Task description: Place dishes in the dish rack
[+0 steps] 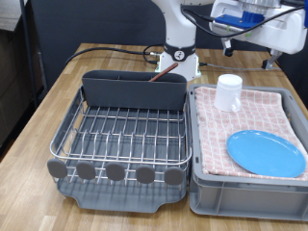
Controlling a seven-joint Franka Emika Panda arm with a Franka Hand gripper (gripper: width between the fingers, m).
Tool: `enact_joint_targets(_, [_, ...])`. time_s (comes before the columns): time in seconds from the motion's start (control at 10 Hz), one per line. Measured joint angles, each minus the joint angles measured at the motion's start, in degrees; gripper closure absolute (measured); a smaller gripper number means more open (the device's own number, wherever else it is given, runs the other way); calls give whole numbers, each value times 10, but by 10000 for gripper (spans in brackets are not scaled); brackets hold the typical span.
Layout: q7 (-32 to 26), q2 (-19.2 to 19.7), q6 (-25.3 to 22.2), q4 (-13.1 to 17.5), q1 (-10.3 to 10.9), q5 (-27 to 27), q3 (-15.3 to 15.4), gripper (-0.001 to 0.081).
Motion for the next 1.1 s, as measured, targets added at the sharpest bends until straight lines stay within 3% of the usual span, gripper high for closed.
enact_joint_targets(0.2, [10, 15, 18, 4, 0, -1, 6, 4])
enact_joint_targets(0.4, [5, 27, 107, -20, -1, 20, 2, 4])
enact_joint_targets(0.7, [-68, 46, 251, -83, -2, 117, -10, 4])
enact_joint_targets(0.8, [-117, 51, 282, -102, -3, 166, -13, 4])
enact_joint_targets(0.9, [-208, 56, 300, -116, -2, 245, -13, 4])
enact_joint_targets(1.0, [-297, 61, 304, -125, -3, 312, -13, 4])
enact_joint_targets(1.1, [-348, 64, 304, -127, -4, 344, -12, 4])
